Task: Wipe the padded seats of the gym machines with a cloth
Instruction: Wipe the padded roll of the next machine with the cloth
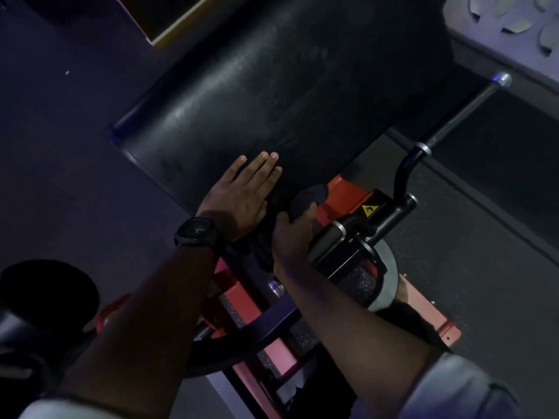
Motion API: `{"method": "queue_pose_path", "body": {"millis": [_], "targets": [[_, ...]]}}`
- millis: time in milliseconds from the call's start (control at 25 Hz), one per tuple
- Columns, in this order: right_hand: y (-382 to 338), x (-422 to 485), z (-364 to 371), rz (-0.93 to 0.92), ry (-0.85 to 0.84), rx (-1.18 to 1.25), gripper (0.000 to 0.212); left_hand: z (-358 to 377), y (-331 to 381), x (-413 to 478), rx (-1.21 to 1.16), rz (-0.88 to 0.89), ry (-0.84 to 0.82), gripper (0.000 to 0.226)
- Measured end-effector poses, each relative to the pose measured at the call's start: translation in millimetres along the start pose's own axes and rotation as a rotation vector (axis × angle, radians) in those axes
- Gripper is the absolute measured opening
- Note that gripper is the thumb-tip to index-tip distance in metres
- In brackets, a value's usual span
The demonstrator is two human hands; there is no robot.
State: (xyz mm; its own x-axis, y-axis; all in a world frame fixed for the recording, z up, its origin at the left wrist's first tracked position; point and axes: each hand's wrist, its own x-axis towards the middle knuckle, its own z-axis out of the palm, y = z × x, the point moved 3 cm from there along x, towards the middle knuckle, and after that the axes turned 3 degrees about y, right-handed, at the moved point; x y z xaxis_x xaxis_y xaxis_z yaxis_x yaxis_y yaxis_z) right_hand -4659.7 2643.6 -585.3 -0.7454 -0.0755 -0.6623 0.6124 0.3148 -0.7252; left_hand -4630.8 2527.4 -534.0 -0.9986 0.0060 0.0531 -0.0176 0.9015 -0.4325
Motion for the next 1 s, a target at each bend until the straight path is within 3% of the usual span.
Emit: {"method": "queue_pose_path", "body": {"millis": [160, 320, 480, 600, 680, 880, 1000], "targets": [[4.2, -7.7, -12.3, 0.069, -0.046, 0.061, 0.063, -3.7, 8.4, -19.6, -0.091, -0.202, -0.018, 0.072], [-18.4, -24.1, -31.8, -0.175, -0.087, 0.112, 0.054, -10.4, 13.4, -37.6, -0.220, -0.492, -0.059, 0.074], [-87.3, -37.0, -26.9, -0.758, -0.207, -0.034, 0.062, -16.1, 35.4, -44.7, -0.347, -0.822, -0.092, 0.079], [-132.1, -58.8, -13.2, -1.214, -0.396, -0.353, 0.060, -18.8, 58.2, -38.5, -0.433, -1.062, -0.081, 0.084], [-149.3, -64.5, 0.6, -1.634, -0.494, -0.593, 0.056, -19.2, 75.3, -33.3, -0.526, -1.243, -0.046, 0.082], [-162.9, -75.6, 48.3, -2.639, -0.700, -0.943, 0.043, -17.7, 106.0, -20.1, -0.616, -1.521, -0.039, 0.084], [-147.9, -82.8, 68.0, -2.998, -0.838, -1.120, 0.038, -19.0, 120.1, -11.8, -0.657, -1.682, -0.026, 0.085]]}}
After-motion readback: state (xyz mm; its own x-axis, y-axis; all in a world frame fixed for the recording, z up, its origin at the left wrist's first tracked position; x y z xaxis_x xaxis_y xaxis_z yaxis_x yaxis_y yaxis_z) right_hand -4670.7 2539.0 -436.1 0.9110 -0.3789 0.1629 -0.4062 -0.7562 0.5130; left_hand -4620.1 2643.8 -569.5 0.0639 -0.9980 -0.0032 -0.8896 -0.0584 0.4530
